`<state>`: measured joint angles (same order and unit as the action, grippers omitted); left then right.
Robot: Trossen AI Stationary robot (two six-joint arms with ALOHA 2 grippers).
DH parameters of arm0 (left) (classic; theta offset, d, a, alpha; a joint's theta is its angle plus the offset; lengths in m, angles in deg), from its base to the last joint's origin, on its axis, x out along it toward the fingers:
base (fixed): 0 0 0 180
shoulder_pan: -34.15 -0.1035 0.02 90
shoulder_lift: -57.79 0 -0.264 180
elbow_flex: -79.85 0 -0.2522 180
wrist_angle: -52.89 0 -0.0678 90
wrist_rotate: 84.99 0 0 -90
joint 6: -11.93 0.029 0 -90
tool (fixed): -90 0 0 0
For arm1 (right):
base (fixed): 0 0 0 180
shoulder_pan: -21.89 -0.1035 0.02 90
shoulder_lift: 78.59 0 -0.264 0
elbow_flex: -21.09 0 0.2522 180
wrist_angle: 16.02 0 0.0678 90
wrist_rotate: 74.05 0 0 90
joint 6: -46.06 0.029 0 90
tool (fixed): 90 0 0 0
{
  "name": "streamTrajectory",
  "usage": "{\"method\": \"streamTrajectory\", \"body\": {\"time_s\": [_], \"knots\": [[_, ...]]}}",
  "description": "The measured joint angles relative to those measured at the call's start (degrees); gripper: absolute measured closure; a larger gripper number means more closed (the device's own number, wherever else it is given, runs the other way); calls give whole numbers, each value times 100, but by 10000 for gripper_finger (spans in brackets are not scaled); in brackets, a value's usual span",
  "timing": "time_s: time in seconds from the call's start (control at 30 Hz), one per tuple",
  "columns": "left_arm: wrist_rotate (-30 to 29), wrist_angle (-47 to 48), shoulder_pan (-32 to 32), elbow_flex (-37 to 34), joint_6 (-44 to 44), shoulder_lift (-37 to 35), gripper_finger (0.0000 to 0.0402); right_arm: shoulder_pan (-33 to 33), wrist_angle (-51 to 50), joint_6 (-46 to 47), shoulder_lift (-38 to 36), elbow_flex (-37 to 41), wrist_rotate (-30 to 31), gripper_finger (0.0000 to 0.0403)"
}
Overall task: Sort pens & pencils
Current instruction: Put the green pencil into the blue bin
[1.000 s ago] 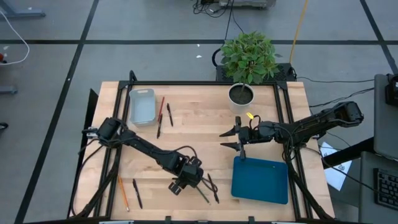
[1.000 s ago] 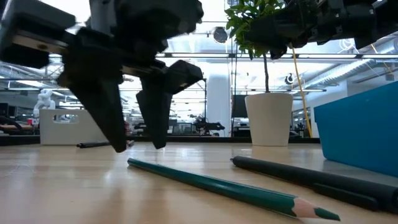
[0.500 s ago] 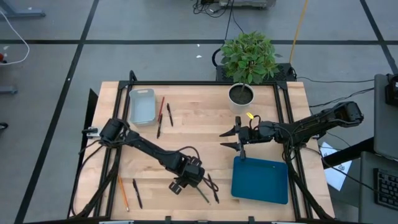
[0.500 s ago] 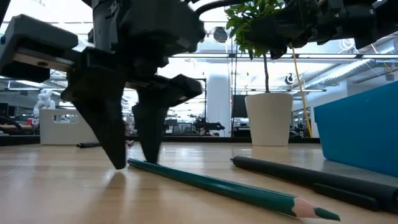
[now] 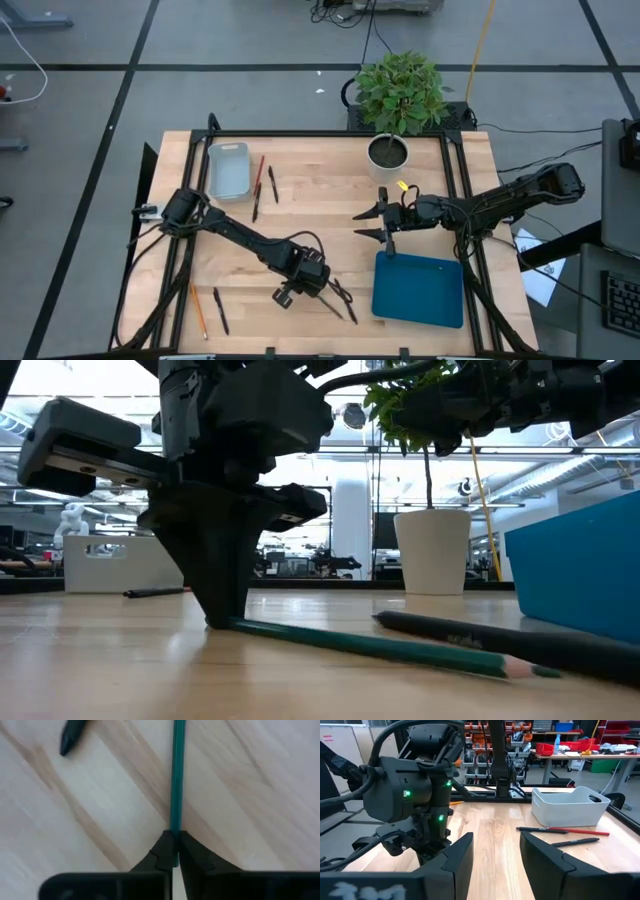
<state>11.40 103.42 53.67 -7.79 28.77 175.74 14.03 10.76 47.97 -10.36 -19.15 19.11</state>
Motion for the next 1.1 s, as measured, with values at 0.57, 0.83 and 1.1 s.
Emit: {"method": "streamTrajectory", "body": {"time_s": [0.57, 0.83, 1.1], "knots": [[48, 298, -37, -13, 252, -11, 400, 0, -4, -63, 0, 0, 0, 252], [129, 360, -54, -29, 248, -161, 400, 0, -4, -66, 0, 0, 0, 252], [162, 410, -39, -28, 256, -177, 395, 0, -5, -66, 0, 0, 0, 252]]}}
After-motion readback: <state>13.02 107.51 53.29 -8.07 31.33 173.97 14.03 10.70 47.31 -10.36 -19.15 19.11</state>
